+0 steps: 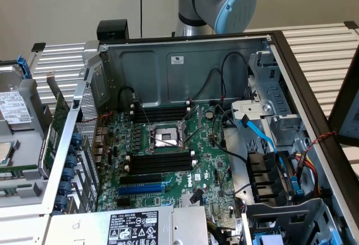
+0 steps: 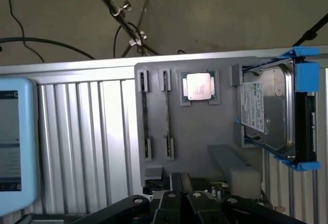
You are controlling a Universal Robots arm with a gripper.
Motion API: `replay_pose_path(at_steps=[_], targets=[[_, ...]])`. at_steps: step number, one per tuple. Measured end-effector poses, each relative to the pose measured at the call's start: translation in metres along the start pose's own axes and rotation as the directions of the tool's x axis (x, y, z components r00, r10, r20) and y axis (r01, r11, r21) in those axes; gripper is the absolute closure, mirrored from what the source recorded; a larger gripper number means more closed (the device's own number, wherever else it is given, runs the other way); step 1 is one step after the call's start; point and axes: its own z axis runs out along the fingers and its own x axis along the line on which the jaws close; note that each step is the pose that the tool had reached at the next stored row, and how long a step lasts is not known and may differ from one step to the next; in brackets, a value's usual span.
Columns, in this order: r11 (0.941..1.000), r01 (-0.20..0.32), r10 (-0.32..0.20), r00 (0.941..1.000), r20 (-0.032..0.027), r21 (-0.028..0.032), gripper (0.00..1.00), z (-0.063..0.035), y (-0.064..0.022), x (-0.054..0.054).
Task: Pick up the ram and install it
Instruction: 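Reach for the ram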
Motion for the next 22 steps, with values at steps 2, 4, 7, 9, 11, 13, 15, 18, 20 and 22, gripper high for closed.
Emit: replay_pose_path(at_steps=[2, 4, 7, 9, 11, 13, 15, 18, 20, 22], targets=[[0.9999, -0.014, 0.014, 0.9999, 0.0077, -0.0013, 0.89, 0.0017, 0.0005, 0.0], [0.9996, -0.028, 0.028, 0.9995, 0.017, -0.0026, 0.89, 0.0032, 0.0008, 0.0], [0.9986, -0.052, 0.052, 0.9982, 0.0286, -0.0047, 0.89, 0.0053, 0.0012, 0.0], [0.9976, -0.069, 0.07, 0.9971, 0.0311, -0.0059, 0.89, 0.0069, 0.0013, 0.0], [0.9967, -0.081, 0.081, 0.9963, 0.0306, -0.0091, 0.89, 0.0085, 0.0012, 0.0], [0.9965, -0.083, 0.083, 0.9962, 0.0273, -0.0136, 0.89, 0.0098, 0.0012, 0.0], [0.9964, -0.083, 0.083, 0.9964, 0.0181, -0.0164, 0.89, 0.011, 0.0014, 0.0], [0.9965, -0.082, 0.082, 0.9966, -0.0016, -0.0145, 0.89, 0.0132, 0.0015, 0.0], [0.9965, -0.082, 0.082, 0.9966, -0.0056, -0.014, 0.89, 0.0143, 0.0015, 0.0], [0.9965, -0.082, 0.082, 0.9966, -0.0055, -0.0129, 0.89, 0.0145, 0.0018, 0.0]])
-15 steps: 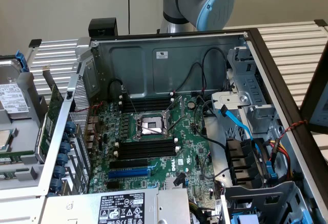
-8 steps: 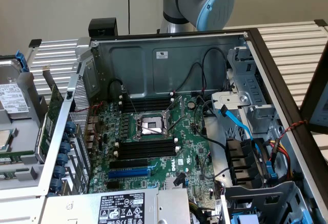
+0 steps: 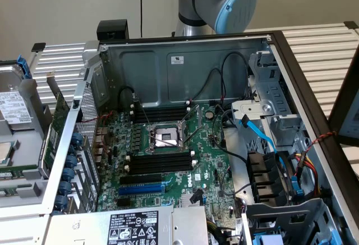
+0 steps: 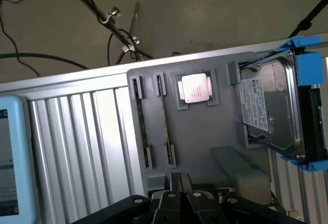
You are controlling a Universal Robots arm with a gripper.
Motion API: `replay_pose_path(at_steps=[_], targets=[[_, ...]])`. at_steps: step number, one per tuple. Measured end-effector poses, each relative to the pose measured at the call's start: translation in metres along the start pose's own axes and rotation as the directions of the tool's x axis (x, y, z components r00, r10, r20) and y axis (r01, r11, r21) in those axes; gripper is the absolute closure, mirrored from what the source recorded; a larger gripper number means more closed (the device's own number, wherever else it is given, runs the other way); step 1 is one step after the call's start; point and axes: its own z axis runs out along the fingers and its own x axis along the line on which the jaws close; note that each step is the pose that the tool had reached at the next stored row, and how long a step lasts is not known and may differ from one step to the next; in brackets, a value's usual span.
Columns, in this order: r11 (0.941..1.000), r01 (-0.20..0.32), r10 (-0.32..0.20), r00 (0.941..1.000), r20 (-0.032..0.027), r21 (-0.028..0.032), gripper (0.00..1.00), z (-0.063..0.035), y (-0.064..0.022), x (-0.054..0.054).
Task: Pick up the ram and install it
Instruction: 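Reach for the ram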
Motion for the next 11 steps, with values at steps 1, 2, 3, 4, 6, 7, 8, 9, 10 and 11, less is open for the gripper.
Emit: replay_pose_path(at_steps=[1, 2, 3, 4, 6, 7, 8, 9, 10, 11], targets=[[1.0, 0.0, 0.0, 1.0, 0.0001, 0.0006, 0.89, 0.0001, 0.0001, 0.0], [1.0, 0.0, 0.0, 1.0, 0.0003, 0.0011, 0.89, 0.0002, 0.0001, 0.0], [1.0, 0.0, 0.0, 1.0, 0.0003, 0.0015, 0.89, 0.0002, 0.0001, 0.0], [1.0, 0.0, 0.0, 1.0, 0.0004, 0.0019, 0.83, 0.0002, 0.0002, 0.0], [1.0, 0.0, 0.0, 1.0, 0.0005, 0.0027, 0.76, 0.0003, 0.0003, 0.0], [1.0, 0.0, 0.0, 1.0, 0.0006, 0.0033, 0.7, 0.0004, 0.0003, 0.0], [1.0, 0.0, 0.0, 1.0, 0.0008, 0.0044, 0.64, 0.0007, 0.0005, 0.0001], [1.0, 0.0, 0.0, 1.0, 0.001, 0.0056, 0.64, 0.0012, 0.0006, 0.0001], [1.0, 0.0, 0.0, 1.0, 0.0011, 0.0067, 0.58, 0.0021, 0.0011, 0.0001], [1.0, -0.001, 0.001, 1.0, 0.0013, 0.0075, 0.58, 0.0036, 0.0019, 0.0001]])
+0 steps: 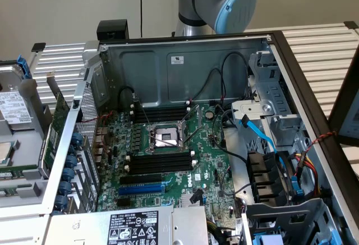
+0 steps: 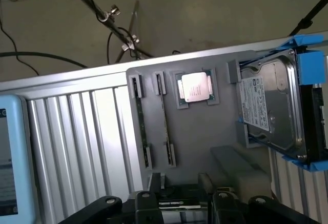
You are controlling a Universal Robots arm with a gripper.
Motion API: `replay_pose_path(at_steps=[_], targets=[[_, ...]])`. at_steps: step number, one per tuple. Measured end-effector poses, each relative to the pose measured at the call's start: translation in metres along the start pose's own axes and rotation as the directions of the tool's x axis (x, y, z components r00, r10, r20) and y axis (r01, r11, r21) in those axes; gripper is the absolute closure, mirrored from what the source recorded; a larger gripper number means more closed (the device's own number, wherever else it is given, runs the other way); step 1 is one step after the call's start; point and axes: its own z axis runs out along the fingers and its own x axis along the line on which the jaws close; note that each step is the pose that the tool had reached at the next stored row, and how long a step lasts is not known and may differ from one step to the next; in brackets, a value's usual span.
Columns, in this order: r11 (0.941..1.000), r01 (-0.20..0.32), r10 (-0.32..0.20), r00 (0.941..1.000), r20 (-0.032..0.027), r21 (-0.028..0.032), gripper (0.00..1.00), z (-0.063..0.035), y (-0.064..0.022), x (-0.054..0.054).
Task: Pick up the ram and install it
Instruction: 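Reach for the ram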
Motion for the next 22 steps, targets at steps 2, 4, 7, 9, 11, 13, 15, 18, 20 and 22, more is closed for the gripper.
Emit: replay_pose_path(at_steps=[2, 4, 7, 9, 11, 13, 15, 18, 20, 22], targets=[[1.0, 0.0, 0.0, 1.0, -0.0002, 0.0004, 0.58, 0.0035, 0.0028, 0.0], [1.0, 0.0, 0.0, 1.0, -0.0005, 0.0004, 0.58, 0.007, 0.0065, 0.001], [1.0, 0.0, 0.0, 1.0, -0.0001, 0.0025, 0.58, 0.012, 0.0137, 0.002], [1.0, 0.0, 0.0, 1.0, 0.0004, 0.0055, 0.58, 0.0149, 0.0181, 0.003], [0.9999, 0.0, 0.0, 1.0, 0.0011, 0.0102, 0.58, 0.017, 0.0204, 0.007], [0.9999, 0.0, 0.0, 1.0, 0.002, 0.0152, 0.58, 0.0192, 0.021, 0.013], [0.9998, 0.0, 0.0, 1.0, 0.0023, 0.0174, 0.58, 0.0222, 0.0202, 0.021], [0.9998, 0.0, 0.0, 1.0, 0.0025, 0.0181, 0.58, 0.028, 0.0189, 0.03], [0.9998, -0.001, 0.001, 1.0, 0.0024, 0.0179, 0.58, 0.0296, 0.0189, 0.03], [0.9998, -0.001, 0.001, 1.0, 0.0023, 0.0179, 0.58, 0.0296, 0.0189, 0.03]])
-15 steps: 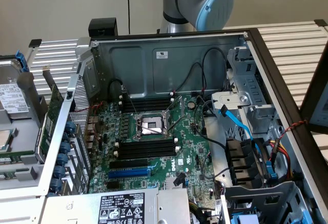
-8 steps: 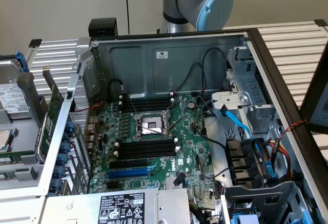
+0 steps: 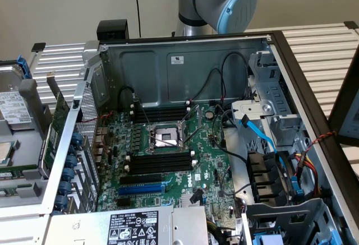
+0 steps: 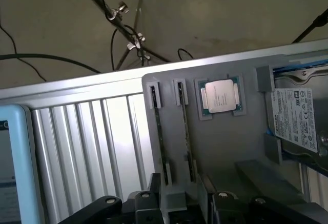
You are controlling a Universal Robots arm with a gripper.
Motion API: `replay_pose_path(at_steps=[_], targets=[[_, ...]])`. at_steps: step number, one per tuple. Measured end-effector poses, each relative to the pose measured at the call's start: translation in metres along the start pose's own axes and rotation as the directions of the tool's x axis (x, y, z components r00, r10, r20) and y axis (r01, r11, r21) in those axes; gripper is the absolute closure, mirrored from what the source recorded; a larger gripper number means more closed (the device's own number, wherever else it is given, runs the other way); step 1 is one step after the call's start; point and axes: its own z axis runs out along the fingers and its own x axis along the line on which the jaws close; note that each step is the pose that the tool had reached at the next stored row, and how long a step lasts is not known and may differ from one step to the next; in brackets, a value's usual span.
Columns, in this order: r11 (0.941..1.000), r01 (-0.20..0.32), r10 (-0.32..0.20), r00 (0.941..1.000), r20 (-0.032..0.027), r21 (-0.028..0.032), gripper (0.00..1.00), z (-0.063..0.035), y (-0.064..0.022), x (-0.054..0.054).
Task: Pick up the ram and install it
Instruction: 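Reach for the ram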
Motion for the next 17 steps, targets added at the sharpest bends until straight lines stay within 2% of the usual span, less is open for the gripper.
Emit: replay_pose_path(at_steps=[3, 17], targets=[[1.0, 0.0, 0.0, 1.0, 0.0001, 0.0, 0.58, 0.0005, -0.0001, 0.0], [1.0, 0.005, -0.005, 1.0, 0.0003, 0.0002, 0.58, 0.0258, 0.001, -0.001]])
